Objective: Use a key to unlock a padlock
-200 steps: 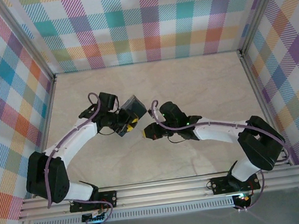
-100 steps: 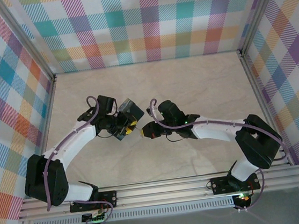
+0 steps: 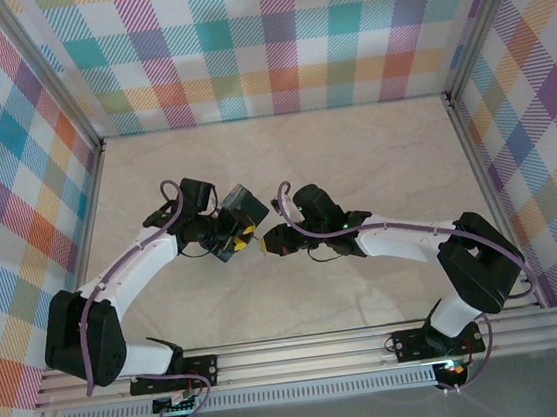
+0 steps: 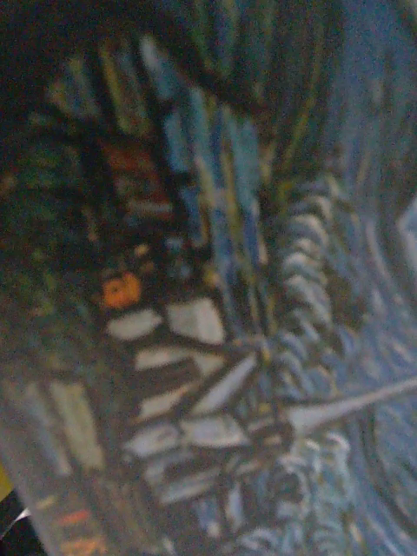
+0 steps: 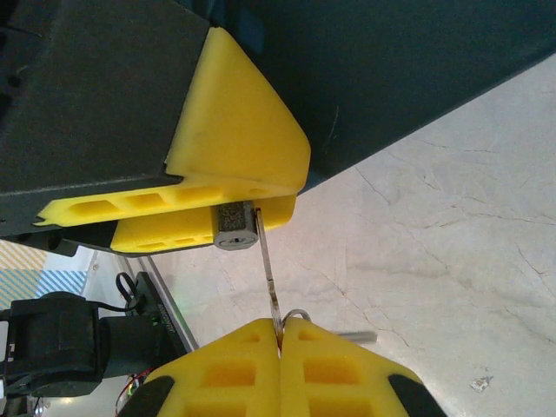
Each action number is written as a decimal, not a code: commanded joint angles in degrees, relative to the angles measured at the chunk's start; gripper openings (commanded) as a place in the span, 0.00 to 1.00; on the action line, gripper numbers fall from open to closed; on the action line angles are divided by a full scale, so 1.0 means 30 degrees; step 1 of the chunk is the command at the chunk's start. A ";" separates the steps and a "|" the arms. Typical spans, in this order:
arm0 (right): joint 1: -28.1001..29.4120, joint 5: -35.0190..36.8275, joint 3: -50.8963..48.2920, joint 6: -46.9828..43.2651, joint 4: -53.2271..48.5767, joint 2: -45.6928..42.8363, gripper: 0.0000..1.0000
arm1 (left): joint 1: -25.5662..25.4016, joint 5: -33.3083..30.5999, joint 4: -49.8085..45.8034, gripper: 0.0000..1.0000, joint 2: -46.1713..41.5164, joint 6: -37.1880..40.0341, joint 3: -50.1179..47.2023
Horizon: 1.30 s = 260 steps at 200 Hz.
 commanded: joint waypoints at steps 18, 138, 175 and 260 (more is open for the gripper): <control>0.0052 -0.0498 0.0205 -0.0289 -0.0473 -0.0234 0.00 | 0.0888 0.0576 0.0557 0.16 -0.0319 0.0246 0.0332; 0.0209 -0.0983 0.1450 -0.0443 -0.0308 0.0917 0.00 | 0.0888 0.0779 0.0559 0.16 -0.0568 0.0368 -0.0076; 0.0213 -0.0954 0.1734 -0.0560 -0.0402 0.1184 0.00 | 0.0874 0.0838 0.0672 0.15 -0.0815 0.0280 -0.0252; 0.0169 -0.0643 0.2476 -0.0445 -0.0234 0.1788 0.00 | 0.0888 0.0732 0.0267 0.15 -0.1209 0.0447 -0.0532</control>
